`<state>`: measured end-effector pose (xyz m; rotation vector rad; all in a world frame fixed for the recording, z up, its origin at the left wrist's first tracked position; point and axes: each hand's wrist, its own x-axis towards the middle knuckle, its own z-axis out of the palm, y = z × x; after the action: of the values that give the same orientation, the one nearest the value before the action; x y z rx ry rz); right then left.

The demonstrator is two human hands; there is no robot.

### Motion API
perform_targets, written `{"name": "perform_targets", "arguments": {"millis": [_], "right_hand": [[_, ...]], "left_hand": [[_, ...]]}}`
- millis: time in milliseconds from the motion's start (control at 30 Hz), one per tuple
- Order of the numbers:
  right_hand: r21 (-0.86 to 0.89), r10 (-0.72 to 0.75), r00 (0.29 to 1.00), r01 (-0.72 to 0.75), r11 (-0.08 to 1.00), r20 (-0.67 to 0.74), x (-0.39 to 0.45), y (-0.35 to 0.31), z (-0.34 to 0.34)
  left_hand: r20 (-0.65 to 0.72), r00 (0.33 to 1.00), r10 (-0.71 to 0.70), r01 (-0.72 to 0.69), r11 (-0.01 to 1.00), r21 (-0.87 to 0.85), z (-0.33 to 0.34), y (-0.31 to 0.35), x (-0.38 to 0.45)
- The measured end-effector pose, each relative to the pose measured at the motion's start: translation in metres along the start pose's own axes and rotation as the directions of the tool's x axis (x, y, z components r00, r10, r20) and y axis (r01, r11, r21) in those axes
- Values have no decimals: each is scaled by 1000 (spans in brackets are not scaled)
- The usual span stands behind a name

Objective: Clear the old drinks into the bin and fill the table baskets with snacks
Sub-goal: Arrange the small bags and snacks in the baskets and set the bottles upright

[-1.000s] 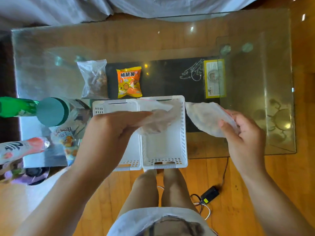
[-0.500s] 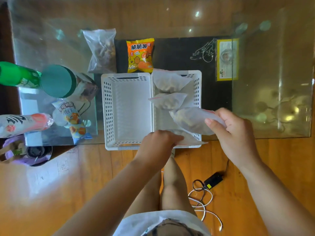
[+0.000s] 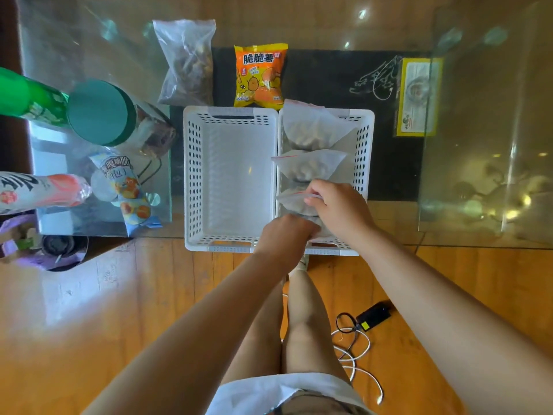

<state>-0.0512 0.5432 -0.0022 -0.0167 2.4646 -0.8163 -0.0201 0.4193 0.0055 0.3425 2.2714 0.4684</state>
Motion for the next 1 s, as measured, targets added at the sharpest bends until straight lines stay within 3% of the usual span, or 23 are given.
{"name": "perform_targets", "arguments": {"millis": [100, 233, 333, 433, 533, 633, 700, 733, 867, 1000], "right_hand": [[62, 43, 998, -46, 997, 40, 6, 4, 2], [178, 62, 995, -48, 983, -75, -2, 14, 4], [370, 203, 979, -180, 911, -24, -7, 23, 7], [585, 273, 949, -314, 748, 161, -2, 26, 9], [748, 323, 926, -353, 563, 193, -1, 28, 8], [866, 407, 854, -441, 236, 324, -3, 31, 11], [875, 411, 796, -484, -7, 444, -3, 33, 15], [867, 402, 783, -495, -57, 474, -3, 33, 17], [862, 394, 781, -504, -63, 485, -2, 30, 19], [824, 483, 763, -550, 135, 430, 12, 33, 9]], "left_hand": [[-18, 1000, -19, 19, 1000, -17, -4, -2, 3], [-61, 989, -138, 134, 989, -68, -14, -15, 5], [-89, 988, -128, 118, 987, -109, -19, -16, 5], [-103, 983, -149, 123, 967, -221, -21, -20, 7], [-86, 955, -285, 222, 873, -434, -20, -37, 7], [93, 910, -404, 386, 744, -546, -10, -52, 5], [226, 902, -368, 417, 606, -677, -1, -54, 4], [257, 903, -344, 413, 532, -739, 3, -54, 5], [246, 898, -366, 396, 425, -814, 11, -57, 7], [251, 897, -363, 403, 443, -801, 10, -57, 9]]}}
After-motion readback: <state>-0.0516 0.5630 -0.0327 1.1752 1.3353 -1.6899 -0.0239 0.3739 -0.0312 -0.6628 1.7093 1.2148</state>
